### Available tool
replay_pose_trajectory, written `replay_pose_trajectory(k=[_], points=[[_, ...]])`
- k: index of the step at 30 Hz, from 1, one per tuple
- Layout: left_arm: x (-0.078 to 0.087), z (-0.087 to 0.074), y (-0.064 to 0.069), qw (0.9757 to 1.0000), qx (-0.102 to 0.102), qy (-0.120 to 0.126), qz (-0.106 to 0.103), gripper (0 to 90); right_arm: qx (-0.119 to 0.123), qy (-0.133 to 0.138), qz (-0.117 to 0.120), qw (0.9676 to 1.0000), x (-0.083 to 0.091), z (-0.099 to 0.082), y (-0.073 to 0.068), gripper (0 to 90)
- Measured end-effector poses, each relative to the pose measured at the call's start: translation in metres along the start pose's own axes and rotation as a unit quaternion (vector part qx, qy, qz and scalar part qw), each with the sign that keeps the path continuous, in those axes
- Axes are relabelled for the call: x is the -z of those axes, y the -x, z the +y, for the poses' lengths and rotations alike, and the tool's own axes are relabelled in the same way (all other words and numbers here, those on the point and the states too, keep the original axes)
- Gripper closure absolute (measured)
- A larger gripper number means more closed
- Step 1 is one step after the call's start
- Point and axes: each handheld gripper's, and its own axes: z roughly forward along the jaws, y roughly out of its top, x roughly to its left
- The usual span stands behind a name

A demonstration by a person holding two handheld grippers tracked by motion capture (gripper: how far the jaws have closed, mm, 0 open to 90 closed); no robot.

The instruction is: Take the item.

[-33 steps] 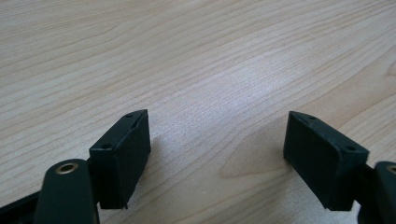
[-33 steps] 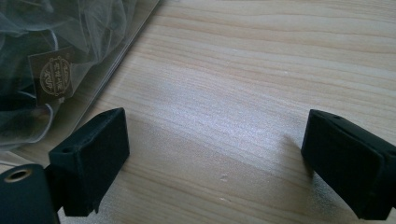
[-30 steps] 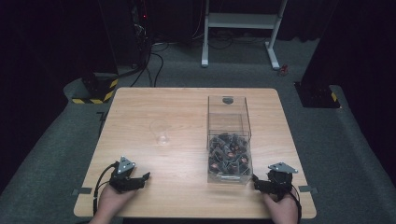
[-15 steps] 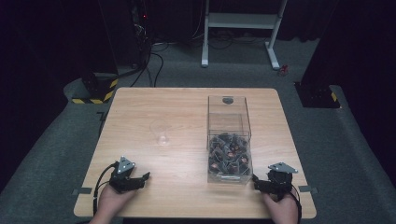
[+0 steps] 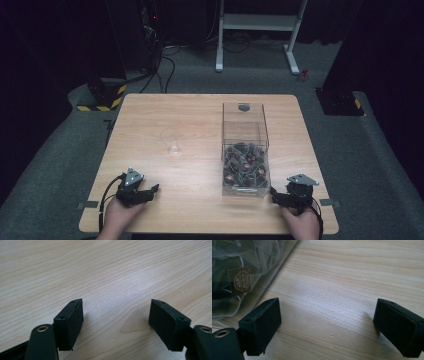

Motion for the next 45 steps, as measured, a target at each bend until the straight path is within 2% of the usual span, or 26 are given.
replay_pose_trajectory(k=[5, 7, 22, 29, 36, 44, 45], points=[[0.003, 0.001, 0.001, 0.9999, -0.01, 0.007, 0.004, 30.7, 0.0, 0.0, 0.0, 1.0, 0.0, 0.0, 0.0, 7.7], [0.005, 0.002, 0.002, 0.9999, -0.005, 0.011, -0.002, 31.4, 0.0, 0.0, 0.0, 1.0, 0.0, 0.0, 0.0, 7.7], [0.014, 0.01, 0.013, 0.9989, -0.014, 0.037, -0.024, 34.1, 0.001, 0.0, 0.001, 1.0, 0.0, 0.0, 0.0, 7.8], [0.017, 0.014, 0.02, 0.9981, -0.013, 0.046, -0.038, 34.4, 0.001, 0.0, 0.001, 1.0, 0.0, 0.0, 0.0, 7.8], [0.021, 0.018, 0.025, 0.9962, -0.003, 0.057, -0.065, 35.6, 0.001, 0.0, 0.001, 1.0, 0.0, 0.0, 0.0, 7.8], [0.024, 0.022, 0.03, 0.995, -0.009, 0.065, -0.075, 36.5, 0.001, 0.0, 0.001, 1.0, 0.0, 0.0, 0.0, 7.8], [0.022, 0.022, 0.036, 0.9931, 0.024, 0.083, -0.079, 36.6, 0.001, 0.0, 0.001, 1.0, 0.0, 0.0, 0.0, 7.8]])
